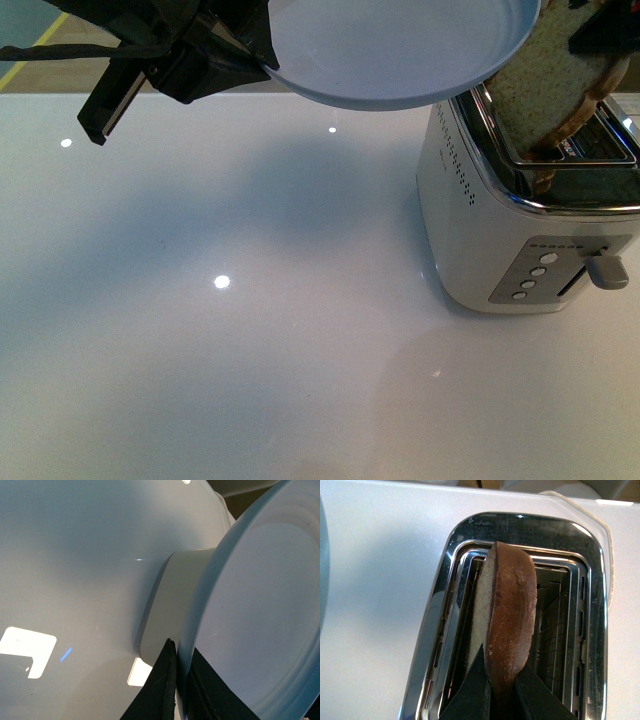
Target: Left arm holds plate, right arm toasts bread
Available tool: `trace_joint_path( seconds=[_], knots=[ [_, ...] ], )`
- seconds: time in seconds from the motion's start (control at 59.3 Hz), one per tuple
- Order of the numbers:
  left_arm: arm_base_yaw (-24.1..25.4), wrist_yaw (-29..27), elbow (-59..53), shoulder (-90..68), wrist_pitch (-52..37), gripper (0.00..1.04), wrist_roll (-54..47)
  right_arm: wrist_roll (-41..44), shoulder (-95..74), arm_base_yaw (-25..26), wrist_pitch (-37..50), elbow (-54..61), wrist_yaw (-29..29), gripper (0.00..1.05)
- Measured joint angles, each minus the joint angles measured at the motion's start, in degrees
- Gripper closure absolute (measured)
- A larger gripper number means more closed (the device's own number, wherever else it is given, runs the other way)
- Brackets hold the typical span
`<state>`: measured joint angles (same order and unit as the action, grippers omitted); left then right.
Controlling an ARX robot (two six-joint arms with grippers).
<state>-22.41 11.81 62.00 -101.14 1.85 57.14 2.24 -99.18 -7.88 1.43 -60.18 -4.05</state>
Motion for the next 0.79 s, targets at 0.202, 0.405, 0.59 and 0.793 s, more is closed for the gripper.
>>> trace_joint_path(
  seconds=[0.202, 0.405, 0.59, 0.793],
  knots=[
    [0.0, 0.0, 0.0, 0.0, 0.0, 1.02, 0.02, 0.02, -1.14, -0.26, 1.4, 0.0, 0.24, 0.94],
    [-0.04, 0.0, 0.0, -0.02, 0.0, 1.02, 0.02, -0.94, -0.83, -0.31, 3.21, 0.48, 0.72, 0.65],
    [-0.09, 0.02, 0.0, -0.02, 0.0, 1.02, 0.0, -3.69, 1.46, 0.2, 4.98, 2.27, 0.28, 0.39],
    [-0.13, 0.0, 0.0, -0.02, -0.02, 1.02, 0.02, -6.1, 8.0, 1.16, 7.39, 5.2, 0.02, 0.12]
  ],
)
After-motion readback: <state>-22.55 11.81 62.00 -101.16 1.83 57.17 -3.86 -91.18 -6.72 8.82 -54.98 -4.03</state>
